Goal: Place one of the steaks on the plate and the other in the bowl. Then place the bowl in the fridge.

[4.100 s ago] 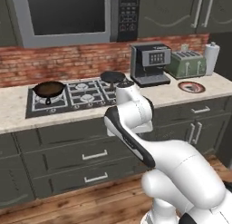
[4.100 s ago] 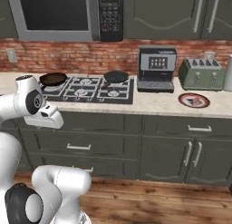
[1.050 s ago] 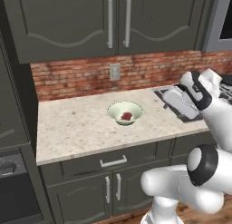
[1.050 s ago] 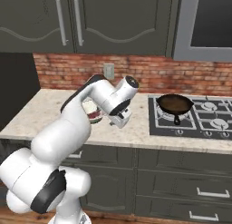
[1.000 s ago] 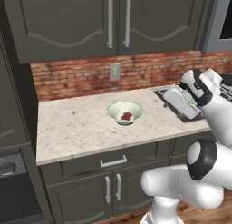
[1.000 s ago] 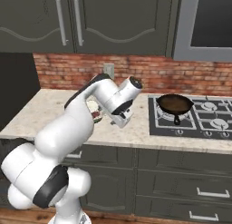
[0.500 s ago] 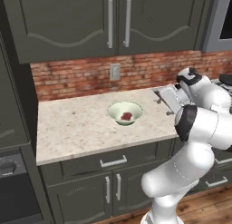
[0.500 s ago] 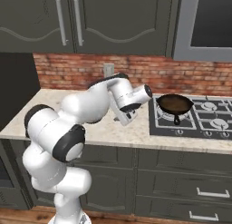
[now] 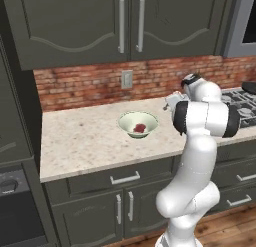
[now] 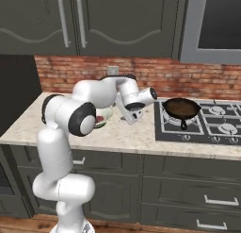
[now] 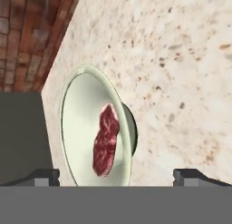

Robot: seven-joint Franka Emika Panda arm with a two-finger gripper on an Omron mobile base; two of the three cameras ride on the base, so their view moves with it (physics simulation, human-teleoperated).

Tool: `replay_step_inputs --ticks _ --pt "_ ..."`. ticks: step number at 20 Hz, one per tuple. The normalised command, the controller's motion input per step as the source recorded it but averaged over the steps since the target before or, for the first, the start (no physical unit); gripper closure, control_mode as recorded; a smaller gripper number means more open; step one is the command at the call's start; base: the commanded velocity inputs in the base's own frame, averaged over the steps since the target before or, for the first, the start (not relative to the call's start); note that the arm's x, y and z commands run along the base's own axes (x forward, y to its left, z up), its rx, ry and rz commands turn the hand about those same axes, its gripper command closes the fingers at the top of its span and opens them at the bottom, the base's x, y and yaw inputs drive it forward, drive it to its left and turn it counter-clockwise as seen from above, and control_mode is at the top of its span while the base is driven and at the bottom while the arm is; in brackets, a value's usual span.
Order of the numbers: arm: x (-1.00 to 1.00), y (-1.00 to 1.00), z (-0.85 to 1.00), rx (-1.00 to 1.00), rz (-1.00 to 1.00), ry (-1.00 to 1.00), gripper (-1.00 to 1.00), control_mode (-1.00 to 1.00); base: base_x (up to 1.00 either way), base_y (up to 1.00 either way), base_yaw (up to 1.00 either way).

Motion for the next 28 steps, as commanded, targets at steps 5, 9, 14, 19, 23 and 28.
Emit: replay_step_inputs --ticks 5,9,14,19,23,28 --pt "0.59 0.11 -0.26 0.0 0.0 -0.03 -1.0 -1.0 0.0 0.0 0.0" --pt "0.49 0.37 -0.3 0.0 0.0 -0.01 -1.0 -1.0 0.0 0.0 0.0" --pt "0.29 0.47 -0.38 -0.06 0.0 0.01 -1.0 -1.0 0.0 0.0 0.0" --pt "0.06 0.3 -0.31 -0.08 0.0 0.03 -1.0 -1.0 0.0 0.0 0.0" --pt "0.0 0.0 -0.17 -0.03 0.0 0.01 -1.0 -1.0 0.0 0.0 0.0" --pt "-0.01 0.02 -0.01 0.0 0.04 0.0 -1.0 -1.0 0.0 0.0 0.0"
